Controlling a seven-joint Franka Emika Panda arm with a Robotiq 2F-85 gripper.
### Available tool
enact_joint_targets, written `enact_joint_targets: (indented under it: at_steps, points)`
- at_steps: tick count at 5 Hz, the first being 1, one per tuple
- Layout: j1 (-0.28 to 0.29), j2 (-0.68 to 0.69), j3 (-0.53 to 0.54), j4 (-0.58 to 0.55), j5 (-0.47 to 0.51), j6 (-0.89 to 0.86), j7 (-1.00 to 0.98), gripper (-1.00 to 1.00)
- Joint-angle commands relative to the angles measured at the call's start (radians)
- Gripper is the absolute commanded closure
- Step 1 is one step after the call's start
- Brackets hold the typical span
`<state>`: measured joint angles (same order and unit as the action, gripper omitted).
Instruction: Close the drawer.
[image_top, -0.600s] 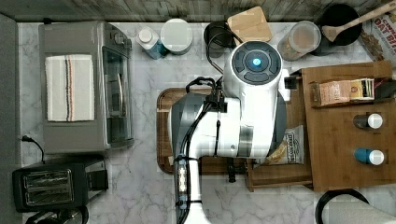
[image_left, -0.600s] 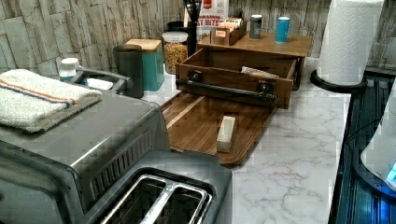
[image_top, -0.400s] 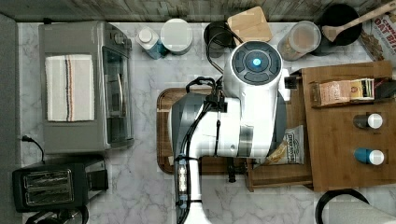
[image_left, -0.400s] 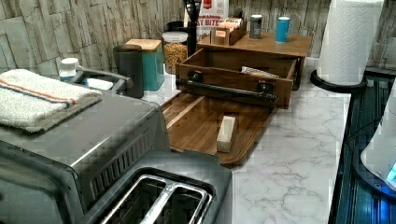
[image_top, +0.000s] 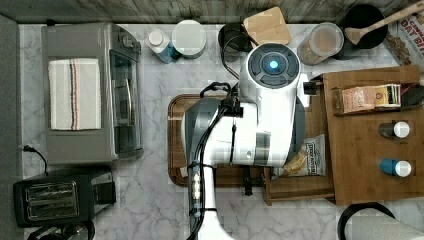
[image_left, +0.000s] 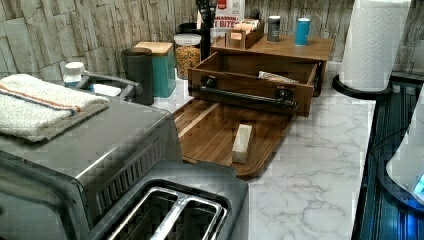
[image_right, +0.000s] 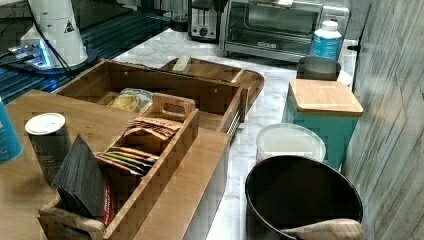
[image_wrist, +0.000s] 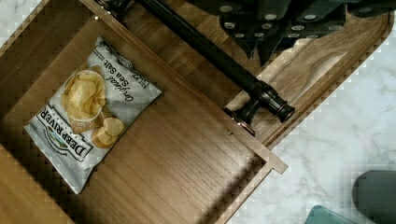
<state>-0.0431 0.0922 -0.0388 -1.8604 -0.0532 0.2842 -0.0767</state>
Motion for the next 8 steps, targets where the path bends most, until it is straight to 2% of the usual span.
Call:
enact_joint_targets:
  at_steps: [1,2,4,5,6,8]
  points:
    - [0.025,-0.132,0.047,-0.287,0.019,0.329,-0.135,1.00]
    - [0.040,-0.144,0.062,-0.341,0.088,0.417,-0.213,1.00]
    - [0.050,-0.118,0.063,-0.415,0.187,0.499,-0.585,1.00]
    - [0.054,-0.078,0.073,-0.451,0.104,0.542,-0.654,1.00]
    - [0.056,-0.055,0.076,-0.488,0.116,0.591,-0.695,1.00]
    - [0.075,-0.028,0.084,-0.558,0.059,0.683,-0.611,1.00]
